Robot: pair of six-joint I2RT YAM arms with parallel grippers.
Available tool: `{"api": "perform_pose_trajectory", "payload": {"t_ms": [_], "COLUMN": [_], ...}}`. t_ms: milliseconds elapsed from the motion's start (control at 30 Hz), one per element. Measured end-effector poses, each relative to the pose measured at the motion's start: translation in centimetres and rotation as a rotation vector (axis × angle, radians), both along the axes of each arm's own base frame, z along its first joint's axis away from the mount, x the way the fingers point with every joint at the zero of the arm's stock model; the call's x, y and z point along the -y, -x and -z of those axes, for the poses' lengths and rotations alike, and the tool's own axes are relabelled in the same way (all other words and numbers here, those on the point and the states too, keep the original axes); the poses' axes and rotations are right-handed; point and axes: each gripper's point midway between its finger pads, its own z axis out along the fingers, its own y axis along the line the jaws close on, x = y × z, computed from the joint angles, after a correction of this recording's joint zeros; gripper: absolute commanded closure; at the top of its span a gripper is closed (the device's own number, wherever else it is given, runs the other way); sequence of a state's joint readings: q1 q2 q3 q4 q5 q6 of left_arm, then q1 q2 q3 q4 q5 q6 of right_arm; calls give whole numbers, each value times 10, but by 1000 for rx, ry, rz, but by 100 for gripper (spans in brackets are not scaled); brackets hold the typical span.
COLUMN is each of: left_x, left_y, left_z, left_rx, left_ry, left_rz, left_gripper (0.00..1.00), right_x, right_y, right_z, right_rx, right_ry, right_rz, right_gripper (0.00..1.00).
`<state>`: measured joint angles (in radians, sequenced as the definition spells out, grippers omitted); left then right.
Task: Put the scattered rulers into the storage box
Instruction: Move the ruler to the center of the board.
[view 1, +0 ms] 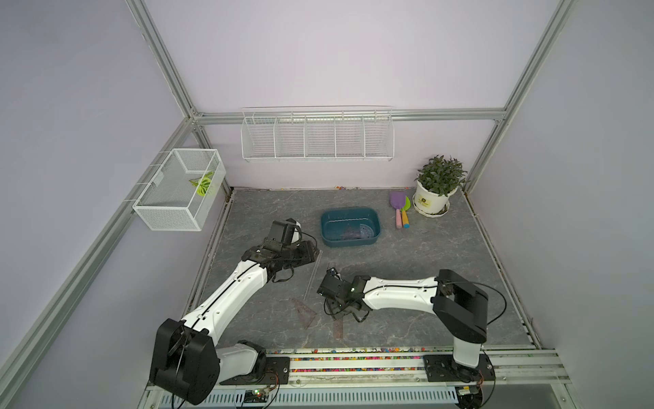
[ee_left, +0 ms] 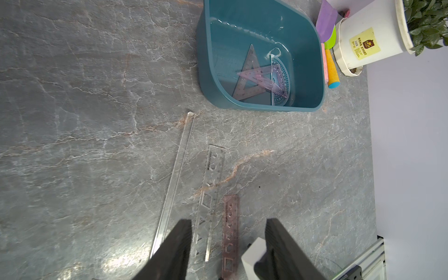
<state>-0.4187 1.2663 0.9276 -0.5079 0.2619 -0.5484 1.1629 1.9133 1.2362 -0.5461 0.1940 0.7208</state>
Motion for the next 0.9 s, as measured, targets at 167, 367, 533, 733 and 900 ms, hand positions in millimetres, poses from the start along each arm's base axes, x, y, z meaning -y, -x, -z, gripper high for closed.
{"api": "perform_pose_trajectory", "payload": {"t_ms": [167, 367, 533, 733, 900], "left_x": [0, -1, 1, 7, 15], "left_y": [-1, -1, -1, -1, -2], "left_z": [1, 4, 8, 15, 13], "left_rx": [-4, -13, -26, -55, -58], "left_ry": [-1, -3, -1, 17, 59], "left_rz": [-1, -2, 4, 22, 39], "left_gripper": [45, 45, 45, 46, 45], "right_x": [-4, 2, 12, 35, 53], "right_y": [-2, -4, -11, -22, -37], "right_z": [2, 2, 2, 2, 2], "right_rx": [-6, 7, 49, 78, 94], "right_ry": [20, 50, 93, 105, 82], "right_rz": [-3, 6, 26, 75, 119], "right_gripper": [38, 52, 64, 68, 68]}}
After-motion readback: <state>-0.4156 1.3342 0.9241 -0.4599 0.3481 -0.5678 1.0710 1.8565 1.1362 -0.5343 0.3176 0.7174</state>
